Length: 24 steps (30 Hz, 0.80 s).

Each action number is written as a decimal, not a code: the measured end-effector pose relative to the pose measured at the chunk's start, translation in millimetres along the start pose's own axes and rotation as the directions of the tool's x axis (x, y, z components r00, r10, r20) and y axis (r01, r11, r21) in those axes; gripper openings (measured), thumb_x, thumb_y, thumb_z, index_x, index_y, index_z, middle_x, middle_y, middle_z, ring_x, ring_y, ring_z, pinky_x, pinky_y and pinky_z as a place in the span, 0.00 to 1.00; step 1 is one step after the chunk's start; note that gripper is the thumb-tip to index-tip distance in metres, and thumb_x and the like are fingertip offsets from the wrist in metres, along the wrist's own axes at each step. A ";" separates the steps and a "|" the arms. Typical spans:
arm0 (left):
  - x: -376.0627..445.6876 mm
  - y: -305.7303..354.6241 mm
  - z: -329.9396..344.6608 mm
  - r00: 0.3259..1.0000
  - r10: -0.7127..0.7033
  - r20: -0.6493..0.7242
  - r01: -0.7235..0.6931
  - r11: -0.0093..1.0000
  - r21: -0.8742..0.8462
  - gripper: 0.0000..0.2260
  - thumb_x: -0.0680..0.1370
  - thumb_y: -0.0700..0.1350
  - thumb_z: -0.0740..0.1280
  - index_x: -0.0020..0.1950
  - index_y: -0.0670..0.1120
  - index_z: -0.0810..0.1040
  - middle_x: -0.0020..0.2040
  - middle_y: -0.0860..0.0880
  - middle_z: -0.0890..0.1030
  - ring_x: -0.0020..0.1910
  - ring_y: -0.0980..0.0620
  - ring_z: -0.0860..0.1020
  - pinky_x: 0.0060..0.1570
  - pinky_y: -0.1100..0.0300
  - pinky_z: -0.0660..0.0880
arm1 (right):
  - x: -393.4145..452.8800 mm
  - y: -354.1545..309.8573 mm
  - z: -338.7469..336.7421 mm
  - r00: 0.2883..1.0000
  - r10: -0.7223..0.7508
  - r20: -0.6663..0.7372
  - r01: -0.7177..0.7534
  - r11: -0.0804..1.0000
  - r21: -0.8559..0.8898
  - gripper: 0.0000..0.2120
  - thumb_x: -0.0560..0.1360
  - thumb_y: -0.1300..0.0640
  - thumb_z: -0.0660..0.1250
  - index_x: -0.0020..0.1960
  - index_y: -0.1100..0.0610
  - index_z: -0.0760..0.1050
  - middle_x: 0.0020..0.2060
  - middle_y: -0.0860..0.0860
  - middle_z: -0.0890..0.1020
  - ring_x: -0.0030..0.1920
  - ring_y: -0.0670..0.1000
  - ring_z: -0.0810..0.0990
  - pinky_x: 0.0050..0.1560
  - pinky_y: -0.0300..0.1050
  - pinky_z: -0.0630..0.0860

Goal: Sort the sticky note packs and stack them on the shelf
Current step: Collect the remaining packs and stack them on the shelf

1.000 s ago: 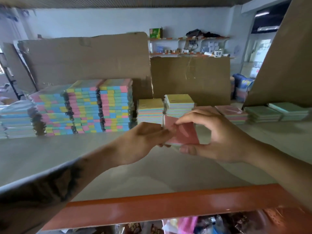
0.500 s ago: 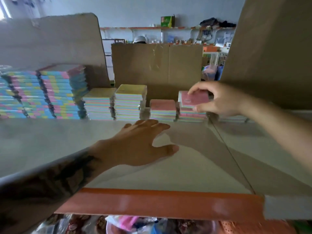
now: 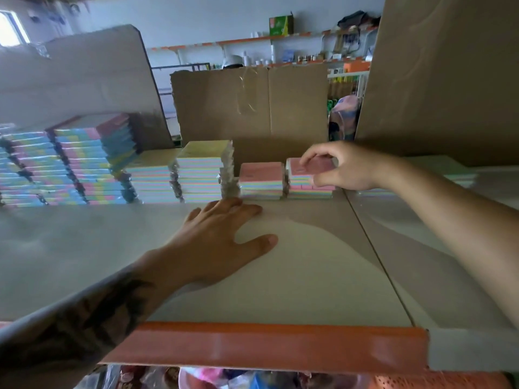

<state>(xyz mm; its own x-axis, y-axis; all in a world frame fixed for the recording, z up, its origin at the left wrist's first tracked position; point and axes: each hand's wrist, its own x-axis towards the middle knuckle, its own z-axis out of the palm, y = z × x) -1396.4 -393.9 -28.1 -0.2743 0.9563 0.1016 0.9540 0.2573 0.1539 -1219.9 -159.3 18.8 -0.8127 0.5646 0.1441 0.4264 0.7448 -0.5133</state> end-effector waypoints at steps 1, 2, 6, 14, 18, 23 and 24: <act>-0.3 0.2 -0.2 1.000 0.002 -0.003 -0.002 1.000 0.001 0.42 0.66 0.80 0.45 0.77 0.65 0.62 0.78 0.57 0.62 0.78 0.55 0.60 0.77 0.53 0.57 | 0.0 0.1 1.8 1.000 0.009 -0.011 -0.009 1.000 0.006 0.21 0.62 0.40 0.74 0.55 0.37 0.79 0.56 0.46 0.82 0.56 0.52 0.81 0.66 0.54 0.76; -0.5 0.3 -0.1 1.000 0.006 -0.002 -0.006 1.000 0.001 0.43 0.67 0.80 0.44 0.78 0.64 0.62 0.78 0.57 0.62 0.78 0.55 0.60 0.77 0.54 0.58 | 0.9 1.8 3.9 0.999 0.015 -0.030 -0.015 1.000 0.015 0.17 0.67 0.45 0.76 0.55 0.39 0.79 0.55 0.46 0.82 0.56 0.52 0.81 0.66 0.53 0.76; -1.0 -0.1 0.5 1.000 0.023 -0.002 -0.023 1.000 0.017 0.43 0.67 0.80 0.43 0.78 0.63 0.61 0.78 0.57 0.62 0.77 0.54 0.60 0.76 0.52 0.59 | -2.9 1.3 7.5 0.998 -0.009 -0.068 0.008 1.000 -0.009 0.17 0.74 0.54 0.76 0.60 0.41 0.80 0.59 0.44 0.78 0.62 0.49 0.77 0.67 0.47 0.73; -6.9 3.9 -6.1 0.995 0.096 -0.016 -0.096 0.995 0.041 0.37 0.74 0.77 0.51 0.79 0.62 0.60 0.82 0.56 0.57 0.80 0.54 0.57 0.76 0.53 0.57 | -24.7 -19.1 -7.0 0.909 -0.099 -0.404 0.060 0.992 -0.108 0.26 0.70 0.35 0.71 0.64 0.44 0.80 0.68 0.49 0.76 0.72 0.48 0.70 0.73 0.46 0.66; -5.8 10.0 -11.8 0.987 0.154 -0.042 -0.156 0.987 -0.036 0.40 0.70 0.80 0.48 0.77 0.62 0.63 0.78 0.58 0.63 0.77 0.54 0.62 0.74 0.52 0.62 | -52.9 -24.8 -7.2 0.913 -0.111 -0.392 0.046 0.984 -0.173 0.30 0.70 0.33 0.69 0.67 0.46 0.79 0.69 0.48 0.76 0.74 0.46 0.68 0.74 0.43 0.65; -2.9 36.1 -24.9 0.977 0.196 -0.089 -0.200 0.979 -0.040 0.38 0.72 0.78 0.48 0.77 0.62 0.64 0.77 0.58 0.67 0.75 0.52 0.67 0.71 0.51 0.65 | -103.3 -21.8 -0.2 0.949 -0.081 -0.304 0.005 0.970 -0.243 0.31 0.72 0.35 0.70 0.73 0.45 0.74 0.70 0.46 0.76 0.71 0.46 0.71 0.72 0.40 0.65; -2.9 46.0 -28.7 0.977 0.196 -0.087 -0.201 0.978 -0.051 0.36 0.73 0.76 0.51 0.78 0.61 0.64 0.78 0.58 0.66 0.76 0.52 0.66 0.72 0.51 0.64 | -114.4 -20.4 -1.3 0.953 -0.070 -0.293 -0.011 0.964 -0.265 0.33 0.71 0.31 0.68 0.73 0.43 0.73 0.71 0.46 0.74 0.72 0.46 0.70 0.73 0.44 0.65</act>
<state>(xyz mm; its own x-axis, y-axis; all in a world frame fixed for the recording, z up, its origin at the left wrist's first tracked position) -1355.2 -388.8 6.9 -0.0912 0.9724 0.2148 0.9823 0.0524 0.1799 -1135.1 -238.7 13.8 -0.6881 0.5906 0.4216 0.5250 0.8063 -0.2727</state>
